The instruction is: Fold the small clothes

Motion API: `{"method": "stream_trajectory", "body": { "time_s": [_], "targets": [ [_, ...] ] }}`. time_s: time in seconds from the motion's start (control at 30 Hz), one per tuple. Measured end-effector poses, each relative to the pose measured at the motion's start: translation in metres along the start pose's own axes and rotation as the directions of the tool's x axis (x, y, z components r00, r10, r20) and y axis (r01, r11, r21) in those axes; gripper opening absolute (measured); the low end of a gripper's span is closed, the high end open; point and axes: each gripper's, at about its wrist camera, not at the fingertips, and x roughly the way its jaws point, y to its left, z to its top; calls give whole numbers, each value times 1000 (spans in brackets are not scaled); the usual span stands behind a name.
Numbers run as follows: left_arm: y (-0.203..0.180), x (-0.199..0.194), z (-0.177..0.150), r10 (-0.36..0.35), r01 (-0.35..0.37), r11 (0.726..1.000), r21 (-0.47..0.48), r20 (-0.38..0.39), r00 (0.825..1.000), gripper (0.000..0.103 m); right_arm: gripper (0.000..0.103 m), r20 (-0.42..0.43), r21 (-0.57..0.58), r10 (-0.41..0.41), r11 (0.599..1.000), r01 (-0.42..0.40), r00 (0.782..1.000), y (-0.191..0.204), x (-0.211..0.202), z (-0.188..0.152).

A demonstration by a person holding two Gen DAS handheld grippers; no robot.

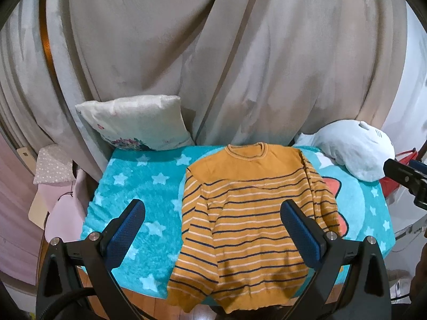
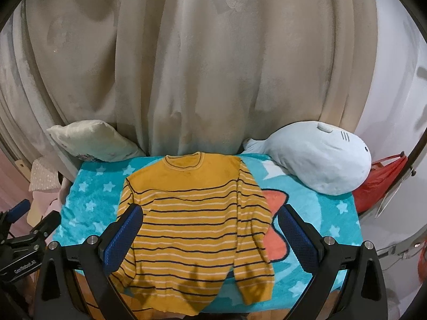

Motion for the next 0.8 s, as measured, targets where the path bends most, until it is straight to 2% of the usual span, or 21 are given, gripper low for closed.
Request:
{"method": "stream_trajectory", "body": {
  "time_s": [0.13, 0.3, 0.4, 0.43, 0.6, 0.7, 0.8],
  "targets": [
    [9, 7, 0, -2, 2, 1000, -15, -9, 1000, 101, 102, 28, 2, -3, 1000, 3, 1000, 7, -2, -3],
    [35, 12, -1, 10, -11, 997, -76, -14, 1000, 101, 102, 51, 24, 36, 999, -37, 998, 13, -4, -6],
    [45, 17, -5, 2, -5, 995, -100, -34, 999, 101, 102, 50, 12, -4, 1000, 3, 999, 22, -3, -8],
    [48, 19, -6, 3, -7, 995, -103, -42, 999, 101, 102, 46, 6, -20, 1000, 20, 999, 25, -1, -9],
    [69, 25, -15, 21, -29, 992, -126, -62, 998, 101, 102, 11, 1, -2, 1000, 2, 1000, 33, 8, -13],
    [89, 36, -27, 21, -36, 989, -144, -106, 994, 101, 99, -27, -8, 55, 998, -56, 998, 41, 18, -18],
    [109, 47, -45, 19, -46, 983, -177, -155, 988, 101, 90, -104, -10, 108, 994, -110, 989, 52, 37, -26]
  ]
}}
